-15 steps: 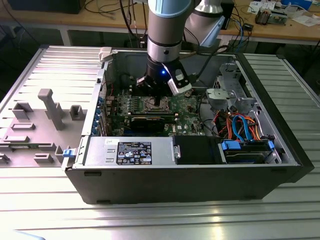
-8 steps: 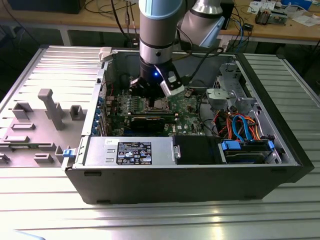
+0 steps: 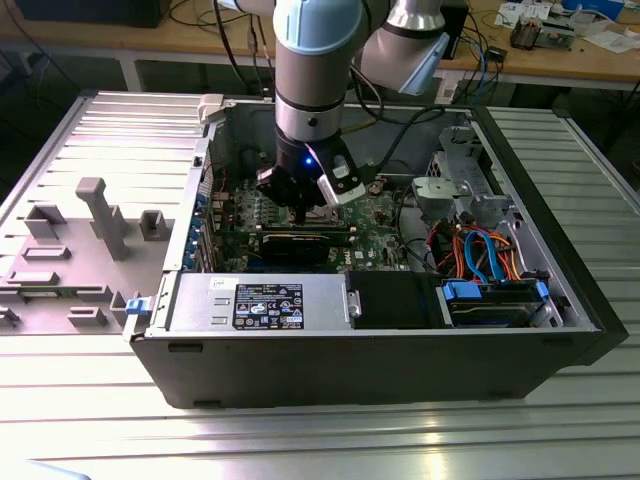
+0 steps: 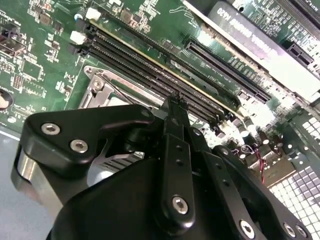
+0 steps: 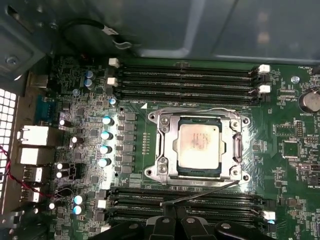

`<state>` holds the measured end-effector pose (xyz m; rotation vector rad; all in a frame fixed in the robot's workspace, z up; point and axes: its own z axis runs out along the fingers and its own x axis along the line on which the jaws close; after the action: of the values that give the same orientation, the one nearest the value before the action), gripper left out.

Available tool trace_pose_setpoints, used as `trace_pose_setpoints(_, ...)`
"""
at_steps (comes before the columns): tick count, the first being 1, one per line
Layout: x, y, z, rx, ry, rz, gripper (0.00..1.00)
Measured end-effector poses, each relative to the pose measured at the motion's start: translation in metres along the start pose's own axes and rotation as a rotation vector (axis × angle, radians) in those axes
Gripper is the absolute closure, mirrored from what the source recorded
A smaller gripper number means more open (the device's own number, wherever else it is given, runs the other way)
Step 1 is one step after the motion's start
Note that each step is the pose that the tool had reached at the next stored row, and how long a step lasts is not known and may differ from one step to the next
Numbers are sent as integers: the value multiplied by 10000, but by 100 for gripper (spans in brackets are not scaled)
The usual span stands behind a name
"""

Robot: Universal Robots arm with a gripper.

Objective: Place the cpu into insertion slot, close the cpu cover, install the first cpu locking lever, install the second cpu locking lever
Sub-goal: 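Install the second cpu locking lever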

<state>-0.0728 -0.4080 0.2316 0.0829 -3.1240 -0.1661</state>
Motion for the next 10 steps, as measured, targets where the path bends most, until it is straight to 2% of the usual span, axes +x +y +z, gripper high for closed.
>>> trace_pose_setpoints(1,1,0,-4,-2,0,0,89)
trace_pose_setpoints(2,2,4,-37,-3,0,1,89)
trace_pose_setpoints(6,3,29,-281,25,1,1,89)
trace_pose_setpoints(7,-36,27,-279,19,5,1,89)
trace_pose_setpoints(8,-61,25,-275,-47,7,1,89)
trace_pose_setpoints(9,-65,25,-263,-187,6,0,89)
trace_pose_setpoints(10,-65,23,-252,-200,12,1,89)
